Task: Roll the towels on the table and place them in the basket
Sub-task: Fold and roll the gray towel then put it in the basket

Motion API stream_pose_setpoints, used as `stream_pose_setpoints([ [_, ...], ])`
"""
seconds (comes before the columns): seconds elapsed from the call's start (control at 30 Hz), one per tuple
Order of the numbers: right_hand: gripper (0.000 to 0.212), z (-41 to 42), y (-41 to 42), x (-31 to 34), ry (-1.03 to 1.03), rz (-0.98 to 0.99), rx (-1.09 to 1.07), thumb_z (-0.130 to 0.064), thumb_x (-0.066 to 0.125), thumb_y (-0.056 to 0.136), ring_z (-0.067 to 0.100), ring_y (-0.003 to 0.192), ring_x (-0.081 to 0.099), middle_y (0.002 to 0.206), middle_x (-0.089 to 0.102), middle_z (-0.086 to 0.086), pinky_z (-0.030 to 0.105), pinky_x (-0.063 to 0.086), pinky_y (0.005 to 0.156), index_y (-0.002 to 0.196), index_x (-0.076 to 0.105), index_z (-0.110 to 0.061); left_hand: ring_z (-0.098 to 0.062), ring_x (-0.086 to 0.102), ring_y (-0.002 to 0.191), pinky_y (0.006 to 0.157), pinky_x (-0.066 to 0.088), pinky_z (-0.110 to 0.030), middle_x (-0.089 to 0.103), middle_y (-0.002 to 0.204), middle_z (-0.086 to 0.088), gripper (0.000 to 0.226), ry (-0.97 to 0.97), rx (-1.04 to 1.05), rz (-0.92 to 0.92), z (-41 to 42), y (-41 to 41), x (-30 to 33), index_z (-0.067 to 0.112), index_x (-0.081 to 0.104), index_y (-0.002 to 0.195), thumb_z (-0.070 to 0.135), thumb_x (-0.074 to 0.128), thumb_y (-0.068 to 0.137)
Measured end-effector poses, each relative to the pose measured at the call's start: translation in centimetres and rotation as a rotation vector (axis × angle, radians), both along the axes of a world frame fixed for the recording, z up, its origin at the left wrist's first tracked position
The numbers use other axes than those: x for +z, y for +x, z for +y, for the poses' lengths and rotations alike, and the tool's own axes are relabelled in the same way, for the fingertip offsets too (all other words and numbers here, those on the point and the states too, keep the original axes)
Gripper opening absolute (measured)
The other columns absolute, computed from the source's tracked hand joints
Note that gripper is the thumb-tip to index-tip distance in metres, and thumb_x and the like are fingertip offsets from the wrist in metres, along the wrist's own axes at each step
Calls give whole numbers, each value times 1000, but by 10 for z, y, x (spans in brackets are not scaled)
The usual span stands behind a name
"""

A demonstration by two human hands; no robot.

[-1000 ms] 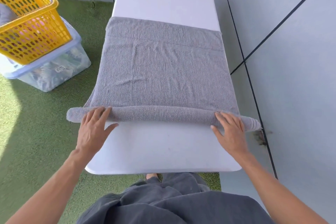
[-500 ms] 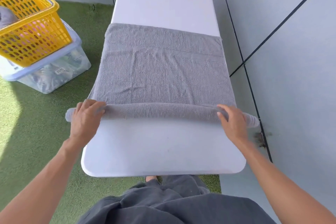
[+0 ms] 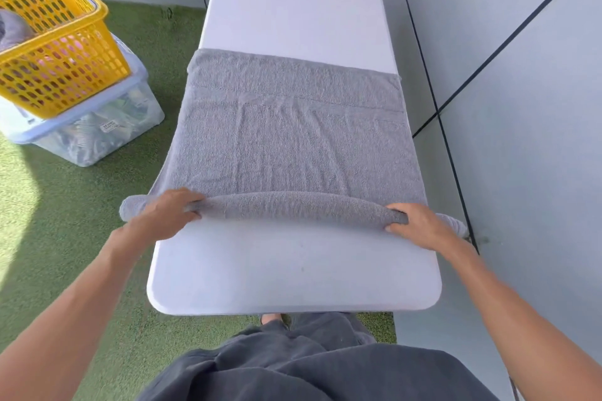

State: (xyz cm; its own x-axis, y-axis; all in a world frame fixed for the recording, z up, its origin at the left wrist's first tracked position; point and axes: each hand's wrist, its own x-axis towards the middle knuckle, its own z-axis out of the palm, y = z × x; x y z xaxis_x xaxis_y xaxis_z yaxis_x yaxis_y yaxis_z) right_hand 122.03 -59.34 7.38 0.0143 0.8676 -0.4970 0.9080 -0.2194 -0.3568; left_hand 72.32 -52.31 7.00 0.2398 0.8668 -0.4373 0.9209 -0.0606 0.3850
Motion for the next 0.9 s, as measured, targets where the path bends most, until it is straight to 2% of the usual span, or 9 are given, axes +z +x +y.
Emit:
stream_pose_setpoints([
  [0.07, 40, 2, 4, 10, -141, 204, -121, -19, 76, 81, 17, 112, 60, 115, 66, -1, 29, 43, 92, 119, 65, -17, -29, 54, 113, 91, 39, -32, 59, 120, -8, 43, -92, 51, -43, 2, -1, 2, 13, 60, 126, 19, 72, 86],
  [0.13, 42, -3, 1, 12, -31, 317, -296, -17, 75, 82, 11, 115, 55, 119, 62, -3, 26, 39, 92, 122, 64, -17, -31, 58, 104, 86, 42, -35, 60, 113, -8, 35, 74, 145, -124, -1, -1, 0, 14, 65, 119, 16, 72, 85],
  [0.23, 34, -19, -16, 2, 399, 112, -336, -30, 64, 90, 15, 116, 54, 121, 62, -2, 32, 38, 99, 123, 63, -20, -35, 59, 100, 88, 47, -46, 61, 108, -8, 26, 445, 157, -118, -20, 6, -10, 13, 67, 114, 18, 67, 88],
  [0.33, 48, -36, -31, -18, 473, -170, -74, -46, 59, 91, 20, 126, 45, 130, 55, -4, 39, 21, 110, 133, 55, -21, -34, 54, 105, 94, 44, -51, 60, 116, -9, 43, 555, 48, -49, -42, 15, -23, 8, 62, 123, 28, 71, 86],
  [0.43, 61, -45, -35, -28, 407, -235, 28, -41, 67, 86, 23, 130, 39, 134, 50, -2, 39, 13, 112, 140, 47, -19, -35, 54, 106, 99, 41, -52, 61, 116, -11, 52, 541, 1, -29, -51, 18, -28, 5, 61, 122, 20, 80, 76],
  [0.57, 52, -38, -29, -22, 328, -179, 35, -28, 67, 88, 25, 127, 43, 131, 55, 2, 41, 24, 111, 136, 52, -15, -37, 57, 104, 92, 45, -50, 67, 110, -11, 43, 368, 29, -30, -38, 9, -19, 5, 67, 116, 11, 79, 75],
  [0.77, 45, -5, -4, 15, -163, 138, 13, -30, 78, 79, 13, 107, 59, 113, 64, -6, 23, 43, 88, 121, 63, -21, -29, 55, 119, 99, 37, -34, 62, 125, -8, 42, -26, 85, -32, -14, -2, 1, 14, 62, 127, 20, 71, 87],
  [0.83, 46, 1, -5, 11, -42, 188, -91, -24, 78, 79, 9, 110, 56, 116, 63, -7, 18, 39, 89, 122, 63, -20, -30, 59, 112, 93, 42, -36, 64, 119, -7, 33, 10, 149, -129, -11, 1, 5, 18, 65, 120, 15, 70, 87],
  [0.9, 42, -2, -8, 0, 256, 128, -173, -28, 73, 84, 14, 114, 55, 121, 62, -3, 27, 39, 98, 124, 61, -21, -33, 61, 101, 85, 46, -41, 65, 110, -7, 27, 264, 140, -151, -18, 6, 6, 18, 68, 112, 10, 68, 87],
])
